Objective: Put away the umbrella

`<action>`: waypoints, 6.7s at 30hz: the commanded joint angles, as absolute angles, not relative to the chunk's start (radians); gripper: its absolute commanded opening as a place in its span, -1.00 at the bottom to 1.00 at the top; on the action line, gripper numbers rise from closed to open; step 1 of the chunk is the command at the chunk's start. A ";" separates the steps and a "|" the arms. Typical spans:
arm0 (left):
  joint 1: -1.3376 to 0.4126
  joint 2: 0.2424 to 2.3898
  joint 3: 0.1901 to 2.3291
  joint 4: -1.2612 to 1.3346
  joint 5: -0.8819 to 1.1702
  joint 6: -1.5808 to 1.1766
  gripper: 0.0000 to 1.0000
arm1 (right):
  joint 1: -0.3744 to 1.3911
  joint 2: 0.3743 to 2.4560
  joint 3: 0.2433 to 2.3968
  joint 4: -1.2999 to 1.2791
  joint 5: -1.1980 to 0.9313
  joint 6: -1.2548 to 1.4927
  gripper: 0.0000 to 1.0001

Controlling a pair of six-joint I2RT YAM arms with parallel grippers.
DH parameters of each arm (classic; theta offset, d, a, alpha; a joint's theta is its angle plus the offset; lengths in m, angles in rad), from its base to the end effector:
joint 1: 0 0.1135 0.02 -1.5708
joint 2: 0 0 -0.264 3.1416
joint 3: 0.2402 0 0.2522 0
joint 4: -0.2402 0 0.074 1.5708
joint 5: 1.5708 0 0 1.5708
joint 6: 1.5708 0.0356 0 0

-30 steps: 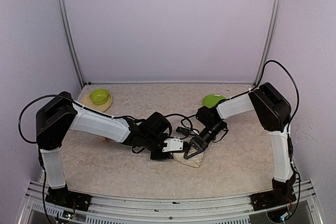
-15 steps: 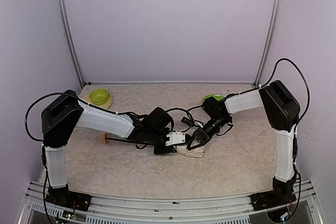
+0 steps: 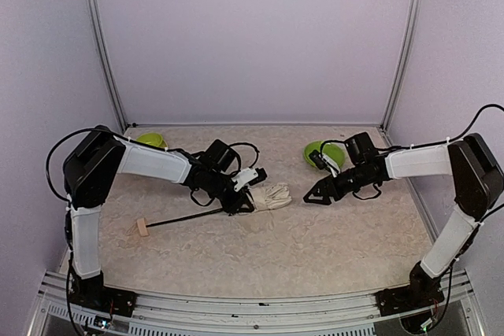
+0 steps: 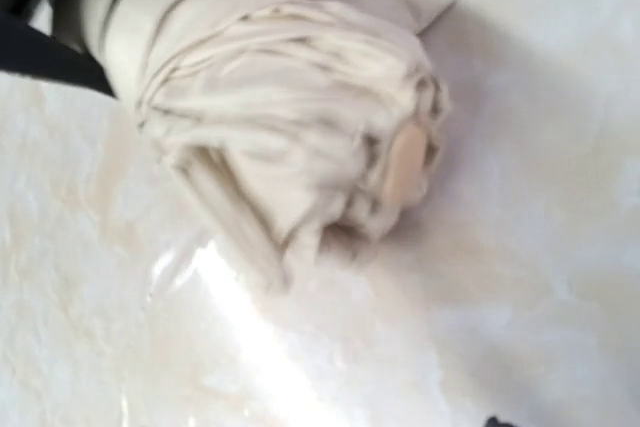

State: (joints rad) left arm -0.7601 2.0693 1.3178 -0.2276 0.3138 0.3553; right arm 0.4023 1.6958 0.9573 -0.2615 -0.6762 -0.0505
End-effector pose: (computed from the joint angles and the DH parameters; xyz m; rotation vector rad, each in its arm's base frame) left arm 0.3014 -0.3017 0.1324 1.4651 2.1147 -0.5557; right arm 0.2944 0.1495 0.1693 -0.8198 2.3998 1.0028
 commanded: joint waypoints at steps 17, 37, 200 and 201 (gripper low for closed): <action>-0.706 1.923 1.238 -0.212 0.348 0.228 -1.00 | 0.632 1.814 0.852 0.441 -0.628 0.169 0.48; -0.761 1.980 1.264 -0.222 0.259 0.247 -1.00 | 0.748 2.010 0.839 0.688 -0.666 0.382 0.43; -0.866 2.180 1.381 -0.440 0.559 0.532 -1.00 | 0.369 1.723 1.155 -0.188 -0.691 0.151 0.41; -0.863 2.181 1.382 -0.442 0.562 0.533 -1.00 | 0.369 1.701 1.139 -0.208 -0.721 0.106 0.40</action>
